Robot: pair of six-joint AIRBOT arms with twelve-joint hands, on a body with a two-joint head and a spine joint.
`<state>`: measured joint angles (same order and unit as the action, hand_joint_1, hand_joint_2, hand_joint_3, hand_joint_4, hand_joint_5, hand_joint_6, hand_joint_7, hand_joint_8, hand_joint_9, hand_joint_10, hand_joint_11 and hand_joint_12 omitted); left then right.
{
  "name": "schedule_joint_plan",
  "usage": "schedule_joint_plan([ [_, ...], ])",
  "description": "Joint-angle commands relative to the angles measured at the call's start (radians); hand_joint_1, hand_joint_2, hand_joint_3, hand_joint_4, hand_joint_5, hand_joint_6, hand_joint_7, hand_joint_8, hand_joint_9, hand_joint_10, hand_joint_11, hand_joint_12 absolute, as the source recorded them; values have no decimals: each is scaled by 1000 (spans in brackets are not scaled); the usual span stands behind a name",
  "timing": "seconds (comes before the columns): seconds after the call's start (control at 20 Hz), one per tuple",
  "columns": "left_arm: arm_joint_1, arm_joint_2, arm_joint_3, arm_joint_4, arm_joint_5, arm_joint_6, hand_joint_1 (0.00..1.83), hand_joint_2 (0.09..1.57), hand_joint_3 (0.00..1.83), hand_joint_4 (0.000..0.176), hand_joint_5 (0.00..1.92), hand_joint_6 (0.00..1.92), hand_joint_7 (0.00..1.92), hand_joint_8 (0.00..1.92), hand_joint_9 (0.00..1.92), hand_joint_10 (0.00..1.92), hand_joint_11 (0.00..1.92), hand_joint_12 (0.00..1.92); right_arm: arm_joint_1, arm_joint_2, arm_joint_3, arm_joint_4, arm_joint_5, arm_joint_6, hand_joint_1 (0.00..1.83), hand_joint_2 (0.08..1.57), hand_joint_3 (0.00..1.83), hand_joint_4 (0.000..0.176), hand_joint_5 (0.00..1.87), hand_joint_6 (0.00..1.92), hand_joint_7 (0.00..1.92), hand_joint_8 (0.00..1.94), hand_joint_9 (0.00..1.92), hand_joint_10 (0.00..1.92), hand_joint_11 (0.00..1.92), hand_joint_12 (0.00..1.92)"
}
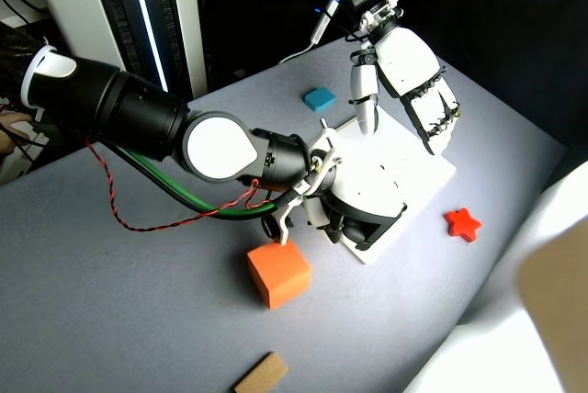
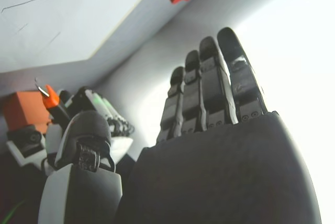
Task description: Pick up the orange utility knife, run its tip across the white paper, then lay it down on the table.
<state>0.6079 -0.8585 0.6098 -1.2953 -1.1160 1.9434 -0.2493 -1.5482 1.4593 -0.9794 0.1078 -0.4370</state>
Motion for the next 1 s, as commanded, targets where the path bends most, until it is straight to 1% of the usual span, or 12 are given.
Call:
schedule_joint_plan([
  [0.0, -4, 4, 5, 70, -78, 1, 0, 1299, 1, 0, 76, 2, 186, 4, 243, 9, 0, 732, 17, 15, -2, 5, 34, -3, 1516, 1241, 38, 176, 1339, 1921, 1548, 1941, 1666, 1921, 1708, 1921],
  [0.2, -6, 4, 5, 70, -80, 1, 0, 1296, 0, 0, 64, 1, 170, 1, 233, 4, 0, 710, 35, 37, -6, 5, 39, 9, 1511, 1246, 38, 176, 1349, 1921, 1555, 1941, 1673, 1921, 1715, 1921],
  [0.35, -8, 4, 5, 70, -81, 1, 0, 1301, 2, 0, 90, 11, 179, 4, 234, 4, 0, 704, 58, 39, -8, 5, 30, 17, 1509, 1253, 37, 176, 1309, 1921, 1534, 1941, 1667, 1921, 1715, 1921],
  [0.4, -8, 4, 6, 69, -81, 1, 0, 1294, 0, 0, 77, 5, 169, 0, 229, 1, 0, 703, 61, 32, -10, 16, 16, 18, 1519, 1251, 35, 176, 1317, 1921, 1546, 1941, 1672, 1921, 1711, 1921],
  [0.5, -9, 4, 6, 67, -81, 1, 0, 1295, 0, 0, 95, 9, 176, 2, 230, 2, 0, 720, 70, 10, -14, 97, -61, 17, 1523, 1247, 30, 176, 1333, 1921, 1550, 1941, 1668, 1921, 1708, 1921],
  [0.55, -9, 4, 6, 64, -81, 1, 0, 1297, 1, 0, 99, 10, 179, 3, 230, 2, 0, 724, 71, 0, -16, 102, -62, 13, 1520, 1251, 30, 176, 1325, 1921, 1539, 1941, 1662, 1921, 1701, 1921],
  [0.65, -9, 4, 8, 62, -81, 1, 0, 1293, 0, 0, 105, 7, 190, 4, 237, 3, 0, 774, 65, -10, -22, 102, -39, 2, 1526, 1250, 27, 176, 1320, 1921, 1537, 1941, 1658, 1921, 1698, 1921],
  [0.7, -8, 4, 10, 60, -81, 1, 0, 1293, 0, 0, 121, 10, 205, 6, 247, 6, 0, 799, 56, -18, -22, 102, -7, -32, 1521, 1257, 29, 176, 1336, 1921, 1565, 1941, 1677, 1921, 1715, 1921],
  [0.75, -8, 4, 11, 60, -81, 1, 0, 1291, 0, 0, 87, 3, 174, 1, 220, 2, 0, 753, 51, -22, -22, 102, 10, -47, 1519, 1257, 28, 176, 1340, 1921, 1570, 1941, 1680, 1921, 1718, 1921],
  [0.85, -7, 4, 14, 60, -81, 1, 0, 1293, 1, 0, 116, 14, 196, 8, 240, 10, 0, 763, 43, -34, -22, 102, 27, -52, 1513, 1249, 22, 176, 1319, 1921, 1540, 1941, 1665, 1921, 1698, 1921],
  [0.95, -7, 3, 16, 60, -81, 1, 0, 1297, 1, 0, 108, 9, 177, 2, 218, 0, 0, 723, 32, -45, -22, 101, 47, -68, 1514, 1251, 21, 176, 1326, 1921, 1526, 1941, 1659, 1921, 1690, 1921],
])
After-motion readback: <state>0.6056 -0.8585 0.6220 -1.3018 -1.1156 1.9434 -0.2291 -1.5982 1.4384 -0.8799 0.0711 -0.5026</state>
